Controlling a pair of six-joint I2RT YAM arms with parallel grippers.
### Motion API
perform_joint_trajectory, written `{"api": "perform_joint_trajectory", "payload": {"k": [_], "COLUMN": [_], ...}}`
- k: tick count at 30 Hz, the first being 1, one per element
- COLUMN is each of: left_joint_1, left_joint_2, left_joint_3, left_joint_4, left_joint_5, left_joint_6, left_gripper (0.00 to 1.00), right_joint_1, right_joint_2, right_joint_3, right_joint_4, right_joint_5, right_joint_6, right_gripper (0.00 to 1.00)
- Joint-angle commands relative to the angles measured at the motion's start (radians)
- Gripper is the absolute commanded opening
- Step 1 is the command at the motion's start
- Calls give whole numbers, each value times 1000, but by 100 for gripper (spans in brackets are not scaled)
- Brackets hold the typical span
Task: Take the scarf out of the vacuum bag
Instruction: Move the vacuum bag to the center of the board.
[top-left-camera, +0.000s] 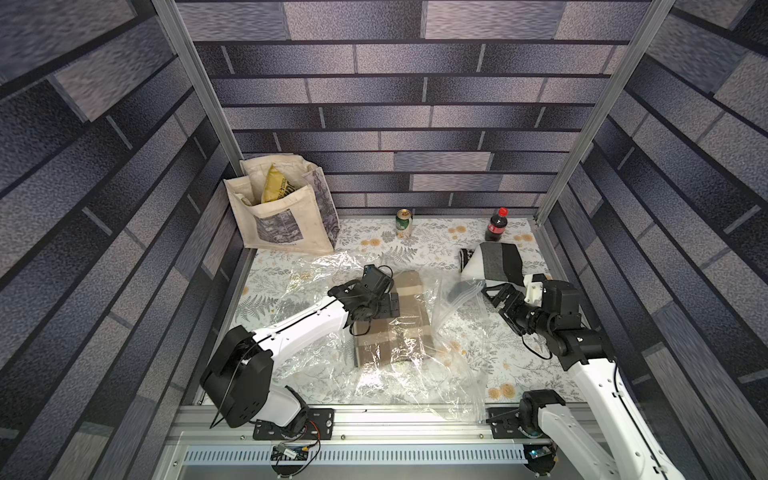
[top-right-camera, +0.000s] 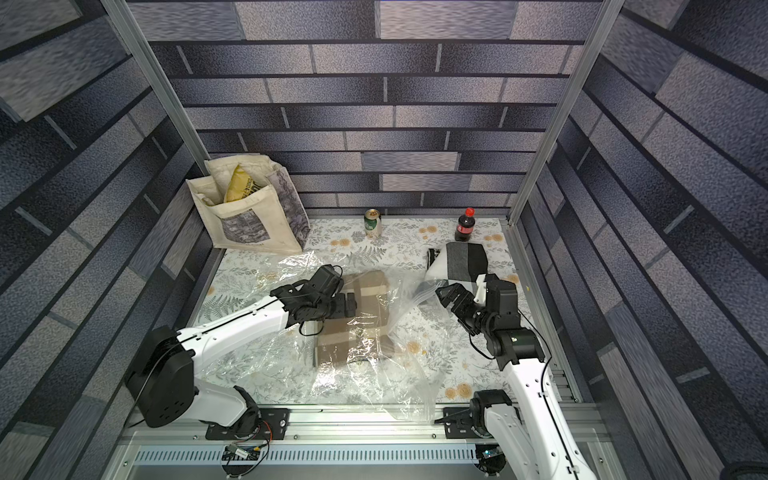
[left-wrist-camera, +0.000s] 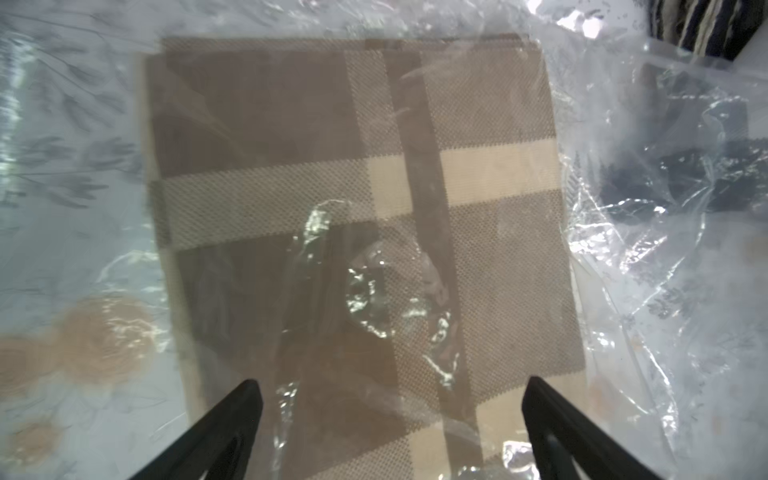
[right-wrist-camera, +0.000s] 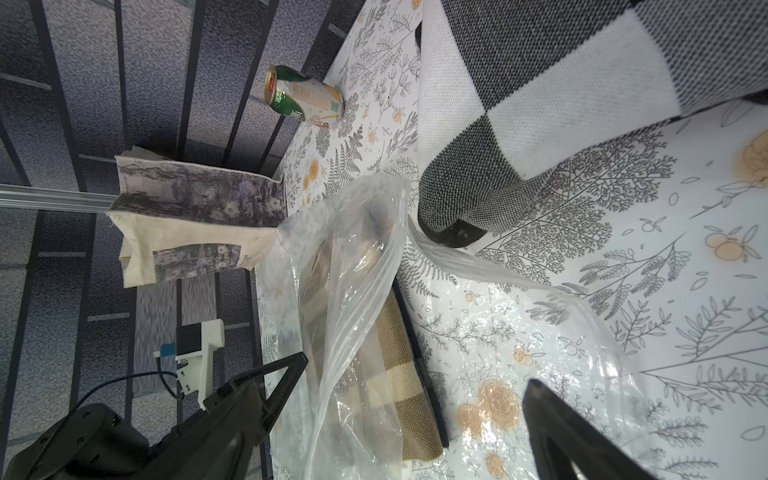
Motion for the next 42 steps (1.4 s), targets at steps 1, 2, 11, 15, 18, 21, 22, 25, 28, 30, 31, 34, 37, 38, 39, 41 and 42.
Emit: {"api": "perform_joint_trajectory", "payload": {"k": [1, 2, 11, 15, 18, 21, 22, 25, 28, 30, 31, 34, 37, 38, 39, 41, 42], "left_joint_1": [-64, -86, -174, -202, -210, -207, -205, -196, -177, -147, -129, -61, 14, 37, 60, 100, 118], "left_joint_2": [138, 170, 397, 494, 560, 584, 589, 585, 555, 530, 516, 470, 414, 393, 366, 318, 299], "left_joint_3": [111, 140, 378, 472, 499, 493, 492, 480, 439, 395, 365, 273, 175, 147, 118, 84, 71], "left_joint_4": [28, 55, 132, 120, 126, 109, 91, 50, 35, 38, 42, 55, 78, 87, 93, 81, 74], "left_joint_5": [177, 202, 262, 300, 326, 297, 287, 246, 215, 214, 211, 218, 224, 226, 226, 219, 215], "left_joint_6": [61, 66, 38, 34, 11, -14, -17, -20, -24, -35, -40, -50, -51, -51, -47, -39, -33], "left_gripper": [100, 100, 100, 100, 100, 100, 100, 100, 100, 100, 100, 100, 100, 100, 100, 100, 100], "right_joint_1": [3, 3, 3, 4, 5, 5, 4, 2, 4, 2, 3, 3, 3, 2, 2, 3, 2], "right_joint_2": [6, 7, -14, -13, -13, -17, -20, -27, -23, -21, -21, -26, -38, -39, -38, -27, -16], "right_joint_3": [-21, -21, -1, -5, -1, 14, 20, 33, 36, 32, 30, 20, 15, 15, 16, 14, 11], "right_joint_4": [29, 29, -25, -26, -23, -35, -42, -55, -57, -57, -57, -57, -58, -61, -63, -52, -42], "right_joint_5": [-16, -17, -3, -1, 1, 7, 12, 21, 25, 26, 28, 37, 60, 70, 81, 87, 87], "right_joint_6": [8, 10, -13, -14, -8, -11, -17, -23, -26, -25, -26, -32, -36, -39, -40, -39, -34], "right_gripper": [100, 100, 100, 100, 100, 100, 100, 100, 100, 100, 100, 100, 100, 100, 100, 100, 100]}}
